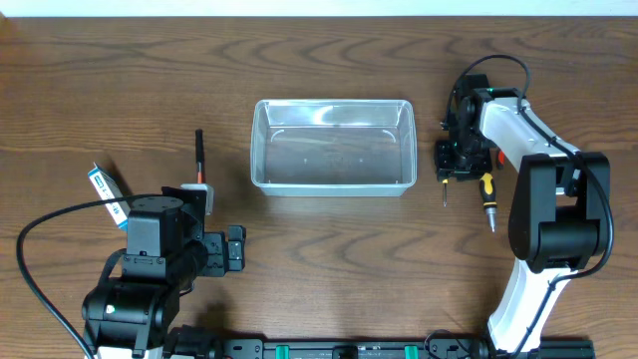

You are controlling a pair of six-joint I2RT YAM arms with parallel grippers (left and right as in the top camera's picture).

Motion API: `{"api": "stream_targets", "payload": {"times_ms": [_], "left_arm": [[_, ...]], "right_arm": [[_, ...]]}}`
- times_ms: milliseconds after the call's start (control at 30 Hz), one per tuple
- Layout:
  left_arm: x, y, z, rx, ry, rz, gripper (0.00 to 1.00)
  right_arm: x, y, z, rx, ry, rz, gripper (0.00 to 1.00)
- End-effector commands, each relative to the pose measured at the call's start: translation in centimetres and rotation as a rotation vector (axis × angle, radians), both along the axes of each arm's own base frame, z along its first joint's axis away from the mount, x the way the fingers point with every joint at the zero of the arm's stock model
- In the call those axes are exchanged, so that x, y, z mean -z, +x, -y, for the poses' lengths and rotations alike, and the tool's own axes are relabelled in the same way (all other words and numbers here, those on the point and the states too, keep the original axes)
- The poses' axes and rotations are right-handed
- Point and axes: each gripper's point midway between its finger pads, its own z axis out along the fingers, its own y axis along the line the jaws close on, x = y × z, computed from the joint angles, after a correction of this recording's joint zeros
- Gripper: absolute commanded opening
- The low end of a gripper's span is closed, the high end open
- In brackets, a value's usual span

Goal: Pack container
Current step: 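Move the right gripper over the small black-yellow screwdriver and grasp it, then carry the small screwdriver into the clear container and release it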

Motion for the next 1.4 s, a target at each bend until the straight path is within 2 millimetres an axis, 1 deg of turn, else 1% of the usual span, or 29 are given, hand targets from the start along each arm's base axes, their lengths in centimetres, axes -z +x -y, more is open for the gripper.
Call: {"api": "stream_targets", "payload": {"times_ms": [0, 33, 100, 133, 233, 433, 633, 733, 800, 967, 1067, 1133, 1233, 1367], "left_arm": [[-1.1, 0.3, 0.2, -0.003, -0.013, 0.027, 0.99], [-1.1, 0.3, 0.2, -0.003, -0.013, 0.027, 0.98], [-1.1, 0.3, 0.2, -0.003, -0.013, 0.027, 0.98], [-1.1, 0.3, 0.2, -0.003, -0.013, 0.027, 0.97], [-1.1, 0.3, 0.2, -0.003, -0.013, 0.027, 0.98], [-1.1, 0.3, 0.2, -0.003, -0.013, 0.027, 0.98], [-1.1, 0.3, 0.2, -0.003, -0.013, 0.027, 0.98], [-1.1, 0.3, 0.2, -0.003, -0.013, 0.027, 0.98], [-1.1, 0.3, 0.2, -0.003, -0.013, 0.027, 0.98], [-1.1, 0.3, 0.2, -0.003, -0.013, 0.027, 0.98], [-1.1, 0.3, 0.2, -0.003, -0.013, 0.027, 0.98], [-1.1, 0.3, 0.2, -0.003, -0.013, 0.027, 0.98], [-1.1, 0.3, 0.2, -0.003, -0.013, 0.027, 0.98], [-1.1, 0.3, 0.2, -0.003, -0.013, 0.027, 0.98]], "right_arm": [[0.3, 0.2, 0.2, 0.008, 0.007, -0.007, 0.39], [0.3, 0.2, 0.2, 0.008, 0.007, -0.007, 0.39], [0.3, 0.2, 0.2, 0.008, 0.007, -0.007, 0.35], [0.3, 0.2, 0.2, 0.008, 0.007, -0.006, 0.34], [0.3, 0.4, 0.1, 0.008, 0.007, 0.003, 0.36], [0.3, 1.7, 0.1, 0.008, 0.01, 0.056, 0.38], [0.4, 2.7, 0.0, 0.008, 0.013, 0.094, 0.39], [0.4, 2.9, 0.0, 0.008, 0.013, 0.105, 0.38], [0.4, 3.2, 0.0, 0.008, 0.014, 0.114, 0.35], [0.4, 3.5, 0.0, 0.007, 0.015, 0.126, 0.2], [0.4, 3.4, 0.0, 0.007, 0.015, 0.125, 0.17], [0.4, 3.4, 0.0, 0.007, 0.015, 0.125, 0.12], [0.4, 3.4, 0.0, 0.007, 0.014, 0.125, 0.1], [0.4, 3.4, 0.0, 0.007, 0.014, 0.125, 0.06]]}}
